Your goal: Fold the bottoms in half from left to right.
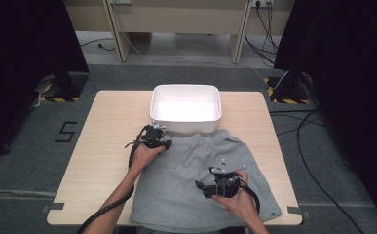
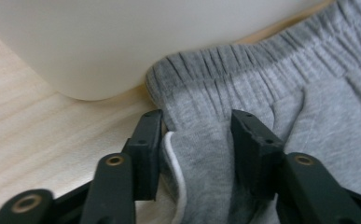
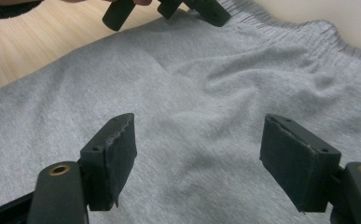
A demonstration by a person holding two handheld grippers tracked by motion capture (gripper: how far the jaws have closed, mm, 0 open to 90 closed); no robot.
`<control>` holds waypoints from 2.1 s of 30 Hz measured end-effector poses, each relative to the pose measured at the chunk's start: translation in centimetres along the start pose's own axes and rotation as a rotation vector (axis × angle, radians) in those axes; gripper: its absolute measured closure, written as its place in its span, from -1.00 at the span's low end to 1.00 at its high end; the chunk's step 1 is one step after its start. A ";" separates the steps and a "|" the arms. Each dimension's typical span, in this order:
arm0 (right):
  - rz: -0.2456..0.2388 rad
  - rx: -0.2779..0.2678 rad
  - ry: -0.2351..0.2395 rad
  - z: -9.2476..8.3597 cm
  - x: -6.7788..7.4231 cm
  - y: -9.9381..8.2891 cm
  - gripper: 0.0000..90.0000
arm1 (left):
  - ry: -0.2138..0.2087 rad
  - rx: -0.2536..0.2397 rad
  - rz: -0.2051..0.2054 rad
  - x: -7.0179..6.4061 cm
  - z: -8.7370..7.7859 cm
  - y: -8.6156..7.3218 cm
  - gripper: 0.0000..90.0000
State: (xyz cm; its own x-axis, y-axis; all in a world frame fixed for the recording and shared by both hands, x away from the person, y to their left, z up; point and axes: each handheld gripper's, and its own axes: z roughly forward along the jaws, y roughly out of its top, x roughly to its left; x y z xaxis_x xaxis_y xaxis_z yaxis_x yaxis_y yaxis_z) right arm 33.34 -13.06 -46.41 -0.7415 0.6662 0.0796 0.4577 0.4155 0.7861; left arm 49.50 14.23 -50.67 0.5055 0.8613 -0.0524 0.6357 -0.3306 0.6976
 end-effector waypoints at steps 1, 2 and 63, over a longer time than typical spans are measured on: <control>-0.001 0.001 0.001 0.1 0.1 0.0 -0.39 | 0.000 0.001 0.001 0.0 0.0 0.0 0.27; -0.003 0.001 0.003 0.1 0.1 0.0 -0.38 | -0.004 0.001 0.002 0.0 0.0 0.1 0.34; -0.288 0.110 0.236 11.9 18.2 0.7 0.46 | -0.024 0.127 0.081 0.0 0.1 1.7 0.66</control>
State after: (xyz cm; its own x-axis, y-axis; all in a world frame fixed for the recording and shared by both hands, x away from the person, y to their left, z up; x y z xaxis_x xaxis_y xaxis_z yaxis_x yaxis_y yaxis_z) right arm 25.95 6.72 -51.72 -0.9340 0.3570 0.0138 0.2543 0.6373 0.7274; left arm 50.67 13.65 -49.57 0.5709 0.8208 -0.0180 0.6601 -0.4458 0.6046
